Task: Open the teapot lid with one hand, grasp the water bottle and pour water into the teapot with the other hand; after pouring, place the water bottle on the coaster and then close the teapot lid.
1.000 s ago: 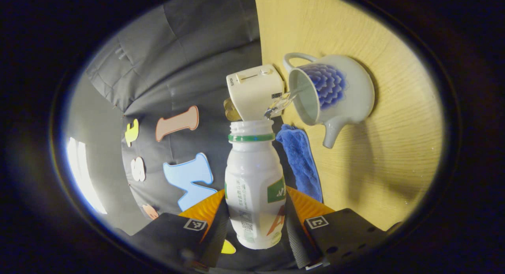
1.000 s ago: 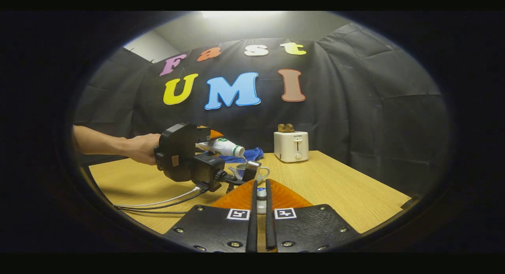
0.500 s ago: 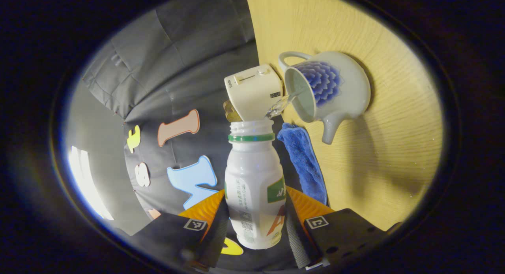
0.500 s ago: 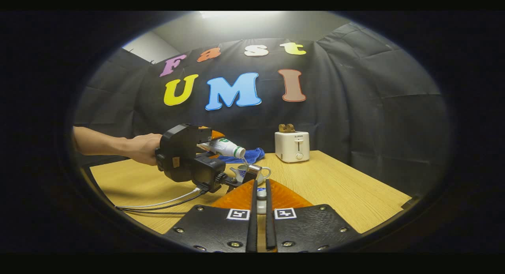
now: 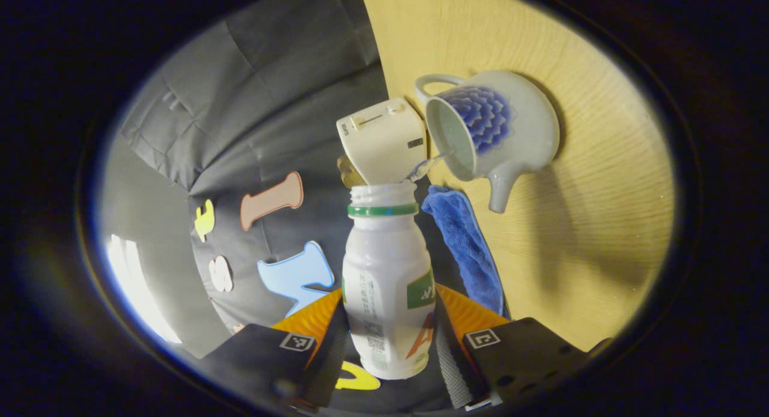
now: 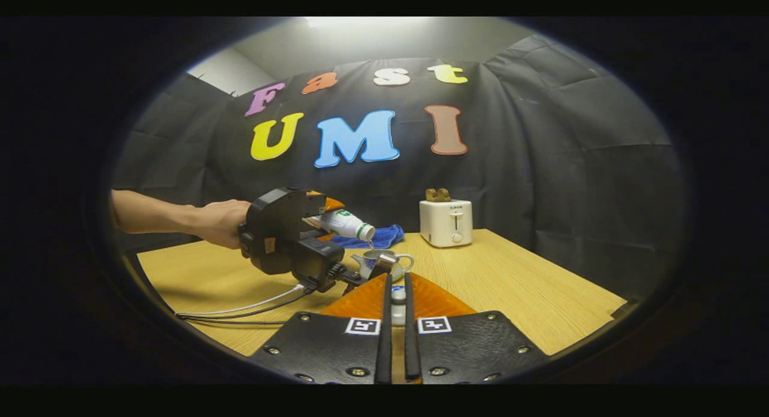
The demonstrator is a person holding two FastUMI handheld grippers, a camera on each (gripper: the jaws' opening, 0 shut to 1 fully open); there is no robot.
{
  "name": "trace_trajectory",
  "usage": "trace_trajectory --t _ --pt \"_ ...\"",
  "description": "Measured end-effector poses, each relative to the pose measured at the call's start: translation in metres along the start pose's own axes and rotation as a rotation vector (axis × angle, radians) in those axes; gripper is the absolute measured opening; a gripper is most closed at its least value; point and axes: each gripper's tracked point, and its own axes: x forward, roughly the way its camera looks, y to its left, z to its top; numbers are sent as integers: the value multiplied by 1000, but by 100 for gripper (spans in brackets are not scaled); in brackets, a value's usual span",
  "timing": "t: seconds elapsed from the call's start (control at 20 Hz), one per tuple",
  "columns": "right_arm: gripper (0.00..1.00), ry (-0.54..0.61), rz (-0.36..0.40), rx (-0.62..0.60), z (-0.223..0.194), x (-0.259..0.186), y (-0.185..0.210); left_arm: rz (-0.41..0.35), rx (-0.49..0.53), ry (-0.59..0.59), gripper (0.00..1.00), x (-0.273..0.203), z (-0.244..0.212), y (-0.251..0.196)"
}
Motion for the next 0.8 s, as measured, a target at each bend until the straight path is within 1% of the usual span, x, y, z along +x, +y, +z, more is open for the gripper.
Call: trace_trajectory --t 0.05,0.1,0.15,0.25,0.3,0.4,0.45,0.5,0.55,0.65,0.7,0.8 --pt "8 1 1 1 0 0 0 0 4 -1 76 0 0 0" --pt "8 1 1 1 0 0 1 3 7 -1 82 0 0 1" --pt "8 2 1 0 0 0 1 8 8 -4 76 0 1 2" --pt "8 0 2 1 1 0 1 12 9 -13 76 0 4 2" --pt "8 -2 2 1 1 -1 1 15 13 -16 82 -1 5 3" --pt "8 -5 2 1 3 -1 1 17 28 -20 82 -1 6 5" --pt "8 -7 2 -1 3 -1 1 22 36 -23 76 -2 7 7" --pt "8 -7 2 -2 3 0 1 33 42 -28 82 -3 9 9" --pt "8 -8 3 -2 4 -1 1 42 51 -33 76 -3 10 10" --pt "8 -9 4 -2 5 -2 1 45 64 -38 82 -3 12 11" --pt "8 -10 5 -4 5 -2 1 42 66 -40 82 -3 12 11" --pt "8 -11 4 -6 5 -2 0 46 74 -42 70 -4 13 12"
